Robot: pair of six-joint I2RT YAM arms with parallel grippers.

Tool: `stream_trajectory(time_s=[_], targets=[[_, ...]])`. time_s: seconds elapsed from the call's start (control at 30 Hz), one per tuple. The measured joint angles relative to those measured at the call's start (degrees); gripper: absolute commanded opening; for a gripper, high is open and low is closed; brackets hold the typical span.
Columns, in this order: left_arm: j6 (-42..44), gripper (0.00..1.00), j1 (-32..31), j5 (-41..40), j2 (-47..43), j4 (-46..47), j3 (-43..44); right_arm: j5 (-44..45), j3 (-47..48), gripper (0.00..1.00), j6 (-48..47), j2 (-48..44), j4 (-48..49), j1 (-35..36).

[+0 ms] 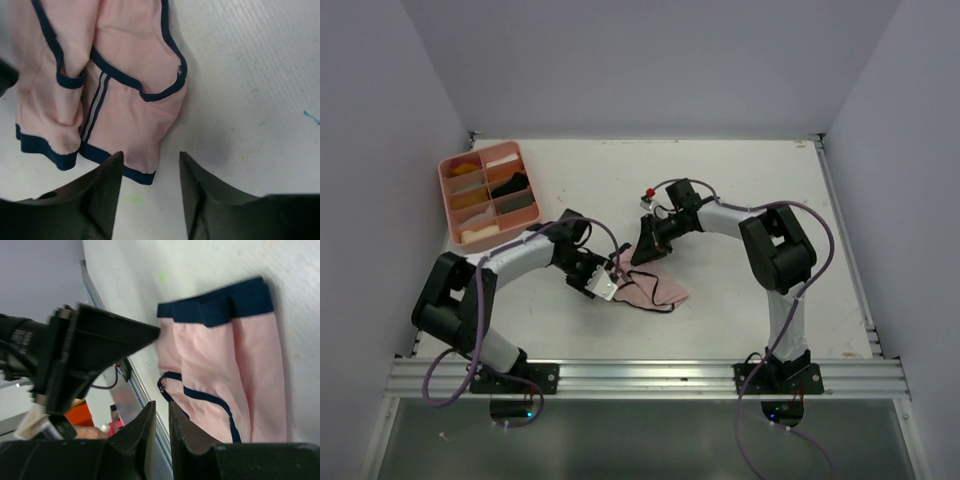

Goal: Roll the underwear
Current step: Fold the underwear

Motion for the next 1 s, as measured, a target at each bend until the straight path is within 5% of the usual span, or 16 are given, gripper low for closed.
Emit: stream_trajectory(time_s=[0.07, 0.47, 0.83, 0.9, 1.0], targets=[[0.3, 0.39, -0.6, -0.6, 1.2, 0.3, -0.3, 0.1, 2.0, 0.20, 0.0, 0.0, 0.2, 0.0], [0.4, 0.31, -1.1, -2.3, 2.9, 2.0, -0.2, 3.7, 8.7, 0.17, -3.8, 8.5, -1.2, 0.0], [0.4, 0.19, -2.5, -2.1, 3.4, -8.3, 9.4, 3.5, 8.7, 0.17, -6.7, 10.3, -2.3, 0.2], [0.5, 0.27, -2.7, -2.1, 3.9, -9.4, 10.7, 3.3, 8.6, 0.17, -6.7, 10.3, -2.3, 0.2], [0.4, 0.24, -2.8, -2.4, 4.2, -10.1, 10.6, 3.2, 8.5, 0.17, -6.9, 10.3, -2.3, 0.3]])
